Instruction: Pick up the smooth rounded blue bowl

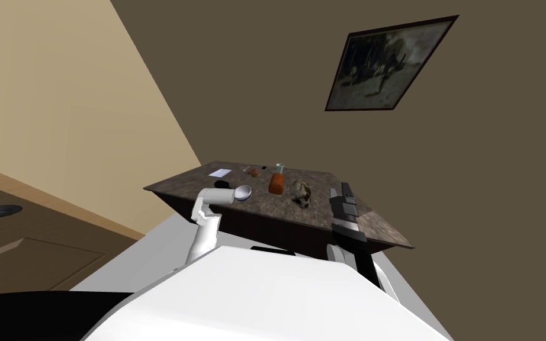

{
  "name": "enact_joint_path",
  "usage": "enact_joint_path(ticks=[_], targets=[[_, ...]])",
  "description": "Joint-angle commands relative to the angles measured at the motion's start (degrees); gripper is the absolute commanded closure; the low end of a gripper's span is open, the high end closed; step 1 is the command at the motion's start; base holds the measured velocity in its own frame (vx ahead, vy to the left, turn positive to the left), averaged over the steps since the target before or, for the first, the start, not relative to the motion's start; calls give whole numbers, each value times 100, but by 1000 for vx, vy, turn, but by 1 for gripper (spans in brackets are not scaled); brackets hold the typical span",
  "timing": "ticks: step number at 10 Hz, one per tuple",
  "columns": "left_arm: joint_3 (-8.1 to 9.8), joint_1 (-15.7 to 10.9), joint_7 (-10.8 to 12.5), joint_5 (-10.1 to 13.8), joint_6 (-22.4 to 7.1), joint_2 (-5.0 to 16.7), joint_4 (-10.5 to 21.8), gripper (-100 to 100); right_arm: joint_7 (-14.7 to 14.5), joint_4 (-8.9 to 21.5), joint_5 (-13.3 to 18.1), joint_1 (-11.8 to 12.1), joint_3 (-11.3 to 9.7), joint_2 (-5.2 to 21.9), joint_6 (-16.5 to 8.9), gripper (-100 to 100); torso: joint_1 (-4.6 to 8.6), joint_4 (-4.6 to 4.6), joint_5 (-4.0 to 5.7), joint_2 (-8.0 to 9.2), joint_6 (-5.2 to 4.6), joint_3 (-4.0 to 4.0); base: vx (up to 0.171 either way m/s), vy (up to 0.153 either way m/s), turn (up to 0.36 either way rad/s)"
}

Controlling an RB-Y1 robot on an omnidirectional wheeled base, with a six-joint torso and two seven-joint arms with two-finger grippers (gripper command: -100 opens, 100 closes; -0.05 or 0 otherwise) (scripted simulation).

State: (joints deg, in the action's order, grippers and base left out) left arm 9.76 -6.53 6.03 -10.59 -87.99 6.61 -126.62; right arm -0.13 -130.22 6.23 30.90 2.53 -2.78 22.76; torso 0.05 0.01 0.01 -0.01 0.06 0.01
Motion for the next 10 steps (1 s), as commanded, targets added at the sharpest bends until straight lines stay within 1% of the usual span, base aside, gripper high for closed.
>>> enact_joint_path(ticks=[1, 2, 3, 4, 5, 7, 9, 10], targets=[[16, -73, -10, -17, -286, -73, 16, -100, 0, 0, 0, 0, 0, 0, 0, 0, 0, 0, 0, 0, 0, 0, 8, -11, -35], [16, -73, -10, -17, -370, -73, 16, -100, 0, 0, 0, 0, 0, 0, 0, 0, 0, 0, 0, 0, -1, 0, 7, -7, -27], [27, -143, -16, -33, -575, -143, 40, -100, 0, 0, 0, 0, 0, 0, 0, 0, -2, 0, 0, 1, 0, 0, 7, -10, -47], [27, -143, -16, -33, -615, -143, 40, -100, 0, 0, 0, 0, 0, 0, 0, 0, -1, 0, 0, 1, -1, -1, 6, -8, -22], [38, -204, -21, -47, -831, -216, 62, -100, 0, 0, 0, 0, 0, 0, 0, 0, -2, 0, 0, 2, 0, -1, 7, -10, -35], [54, -300, -29, -68, -1164, -363, 96, -100, 0, 0, 0, 0, 0, 0, 0, 0, 1, 0, 0, 0, -1, 0, 10, -14, -50], [65, -366, -34, -83, -1400, -508, 121, -100, 0, 0, 0, 0, 0, 0, 0, 0, 1, 0, 0, 0, 0, 0, 10, -9, -30], [55, -335, -29, -82, -1315, -463, 106, -100, 0, 0, 0, 0, 0, 0, 0, 0, -1, 0, 0, 0, 0, 0, 0, 0, 0]])
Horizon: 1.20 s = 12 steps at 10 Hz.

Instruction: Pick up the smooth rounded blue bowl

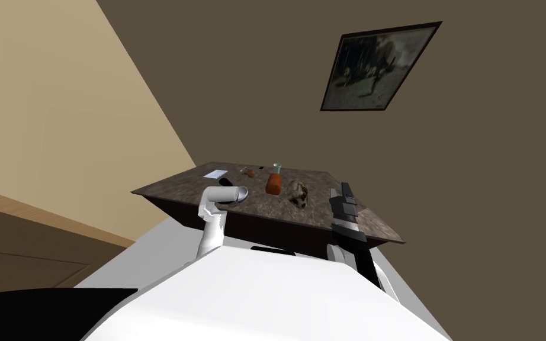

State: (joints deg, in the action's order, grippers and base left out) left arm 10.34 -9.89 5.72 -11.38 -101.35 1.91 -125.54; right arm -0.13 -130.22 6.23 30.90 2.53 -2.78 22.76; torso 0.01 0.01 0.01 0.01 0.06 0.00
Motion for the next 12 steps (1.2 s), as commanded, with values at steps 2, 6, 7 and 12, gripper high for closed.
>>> enact_joint_path(ticks=[2, 6, 7, 12], targets=[[-93, -286, 7, 286, 289, 287, 286, -100, 0, 0, 0, 0, 0, 0, 0, 0, -2, 0, 0, 1, 0, -1, -46, -19, -104], [-93, -491, 7, 328, 561, 431, 961, -100, 0, 0, 0, 0, 0, 0, 0, 0, 3, -3, 1, 13, 0, -8, -46, -23, -12], [-93, -491, 7, 328, 561, 431, 1128, -100, 0, 0, 0, 0, 0, 0, 0, 0, -4, 0, -1, 2, 0, -1, 15, 8, -6], [-186, -983, 14, 656, 1119, 861, 1761, -100, 0, 0, 0, -1, 0, 0, 0, 0, 9, -7, 3, 27, 1, -16, -54, -26, -52]])
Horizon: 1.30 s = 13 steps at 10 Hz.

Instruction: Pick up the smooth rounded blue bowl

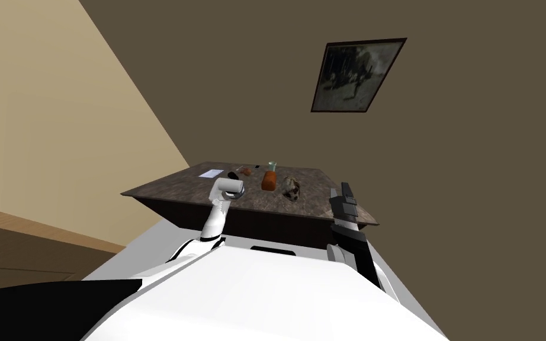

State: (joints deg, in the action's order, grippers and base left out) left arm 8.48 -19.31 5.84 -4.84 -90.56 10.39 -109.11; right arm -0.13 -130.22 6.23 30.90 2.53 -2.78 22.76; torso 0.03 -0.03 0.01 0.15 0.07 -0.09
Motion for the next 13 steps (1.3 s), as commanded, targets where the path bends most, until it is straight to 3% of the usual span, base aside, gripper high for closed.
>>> enact_joint_path(ticks=[1, 4, 5, 6, 7, 8, 12, 13], targets=[[0, -41, 2, 2, 40, 13, 286, -100, 0, 0, 0, 0, 0, 0, 0, 0, 0, 0, 0, 0, 0, 0, 0, 0, 0], [0, -41, 2, 2, 40, 13, 705, -100, 0, 0, 0, 0, 0, 0, 0, 0, -8, 4, -3, -15, 1, 9, 5, 4, -1], [0, -41, 2, 2, 40, 13, 705, -100, 0, 0, 0, 0, 0, 0, 0, 0, -7, 4, -2, -14, 1, 9, 0, 0, 0], [-93, -298, 9, 304, 304, 308, 915, -100, 0, 0, 0, 0, 0, 0, 0, 0, -6, 3, -2, -13, 0, 8, -86, -63, -156], [-93, -464, 9, 330, 435, 443, 1085, -100, 0, 0, 0, -1, -1, 0, 0, 0, 16, -1, 3, 10, -5, -4, -116, -59, -116], [-93, -532, 9, 330, 599, 443, 1293, -100, 0, 0, 0, -1, -1, -1, 0, 0, 17, -5, 4, 24, -2, -13, -62, -21, -7], [-93, -532, 9, 330, 599, 443, 1879, -100, 0, 0, 0, 1, 0, 0, 0, 0, -9, 4, -3, -15, 1, 9, 3, 3, 4], [-186, -812, 15, 582, 892, 698, 2069, -100, 0, 0, 0, 1, 0, 0, 0, 0, -8, 4, -2, -14, 1, 9, -81, -51, -173]])
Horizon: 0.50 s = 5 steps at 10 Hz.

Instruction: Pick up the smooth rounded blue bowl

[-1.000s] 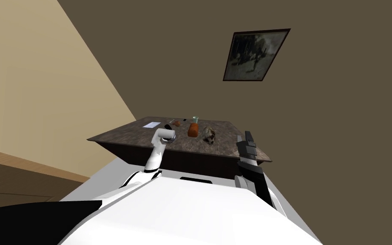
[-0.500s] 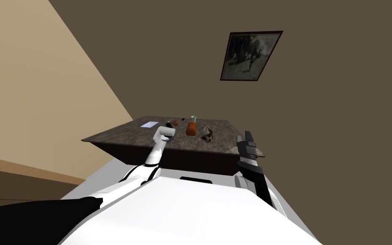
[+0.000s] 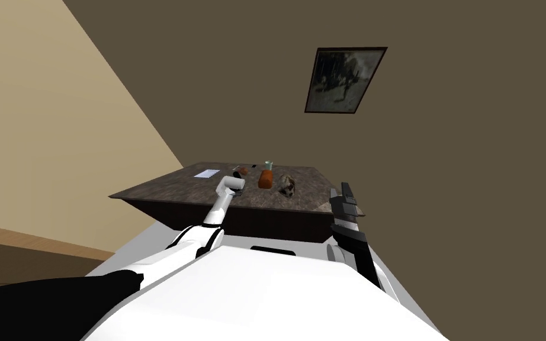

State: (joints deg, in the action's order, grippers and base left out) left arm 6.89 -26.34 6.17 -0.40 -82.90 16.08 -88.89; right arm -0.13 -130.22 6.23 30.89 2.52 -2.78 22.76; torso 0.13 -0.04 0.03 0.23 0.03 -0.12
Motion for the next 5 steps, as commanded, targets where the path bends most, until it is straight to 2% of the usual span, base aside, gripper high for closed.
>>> enact_joint_path(ticks=[1, 2, 5], targets=[[-27, -286, -18, 214, 286, 286, 286, -100, 0, 0, 0, 0, 0, 0, 0, 0, 0, 0, 0, 0, 0, 0, -113, -52, -113], [-27, -321, -18, 214, 391, 304, 420, -100, 0, 0, 0, 0, 0, 0, 0, 0, 2, -5, 2, 15, 5, -10, -65, -28, 10], [-27, -321, -18, 214, 391, 304, 940, -100, 0, 0, 0, 2, 1, 1, 0, 0, -15, 3, -3, -18, 6, 9, 2, -4, 5]])
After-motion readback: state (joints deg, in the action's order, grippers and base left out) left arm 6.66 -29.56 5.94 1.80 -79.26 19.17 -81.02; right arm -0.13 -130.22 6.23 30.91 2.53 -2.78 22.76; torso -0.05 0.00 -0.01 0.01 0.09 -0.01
